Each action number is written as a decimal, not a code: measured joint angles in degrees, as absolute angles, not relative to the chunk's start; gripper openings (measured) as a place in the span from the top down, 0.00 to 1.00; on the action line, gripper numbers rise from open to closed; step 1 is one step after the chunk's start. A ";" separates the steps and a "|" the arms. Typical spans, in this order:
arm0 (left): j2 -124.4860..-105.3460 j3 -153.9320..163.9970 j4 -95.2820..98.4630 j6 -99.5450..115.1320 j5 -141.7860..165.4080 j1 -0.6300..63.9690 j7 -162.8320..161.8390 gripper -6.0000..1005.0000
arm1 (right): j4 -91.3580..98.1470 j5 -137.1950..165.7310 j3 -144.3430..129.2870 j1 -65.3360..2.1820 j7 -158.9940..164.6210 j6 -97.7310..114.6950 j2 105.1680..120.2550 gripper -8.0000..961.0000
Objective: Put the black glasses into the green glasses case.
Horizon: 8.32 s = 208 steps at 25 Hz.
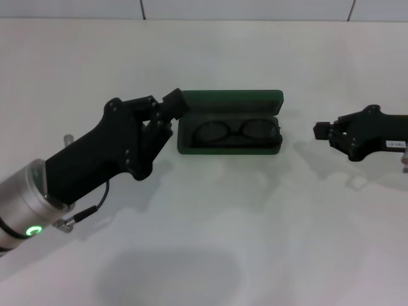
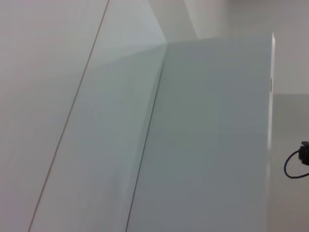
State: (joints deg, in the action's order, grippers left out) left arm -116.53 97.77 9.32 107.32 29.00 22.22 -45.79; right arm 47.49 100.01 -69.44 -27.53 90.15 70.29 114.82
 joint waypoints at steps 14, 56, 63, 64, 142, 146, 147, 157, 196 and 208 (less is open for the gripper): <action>-117.13 97.82 9.32 107.38 29.54 20.60 -43.79 0.97 | 37.91 105.27 -69.70 -37.62 93.70 65.97 115.29 0.97; -117.49 97.82 9.32 106.05 29.59 21.80 -43.77 0.96 | 28.38 105.43 -72.16 -43.83 92.54 60.83 115.98 0.96; -117.60 97.82 9.31 106.09 29.62 21.92 -43.77 0.96 | 28.44 104.93 -72.16 -44.09 91.79 60.51 116.02 0.96; -117.60 97.82 9.31 106.08 29.62 21.93 -43.77 0.96 | 28.47 104.88 -72.16 -44.13 91.75 60.47 116.02 0.96; -108.70 93.83 12.48 60.41 68.17 54.38 -77.52 0.78 | 38.58 95.75 -38.17 -16.97 82.88 94.91 113.15 0.66; -109.59 93.70 12.48 57.96 68.24 54.09 -77.42 0.78 | 38.51 96.27 -38.14 -17.01 82.88 94.26 113.36 0.65; -109.76 93.70 12.49 57.52 68.26 54.09 -77.42 0.78 | 38.50 96.32 -38.14 -17.01 82.88 94.21 113.42 0.65; -110.31 94.04 12.46 56.94 68.51 54.12 -77.66 0.77 | 38.02 96.36 -38.07 -17.03 82.88 92.94 113.75 0.63; -113.00 93.68 15.95 64.46 78.15 51.81 -77.92 0.77 | 36.91 96.28 -38.06 -17.61 82.79 92.66 113.90 0.56; -112.53 78.34 32.14 83.83 78.44 39.17 -82.39 0.77 | 37.81 101.51 -40.46 -19.60 79.60 96.59 114.11 0.53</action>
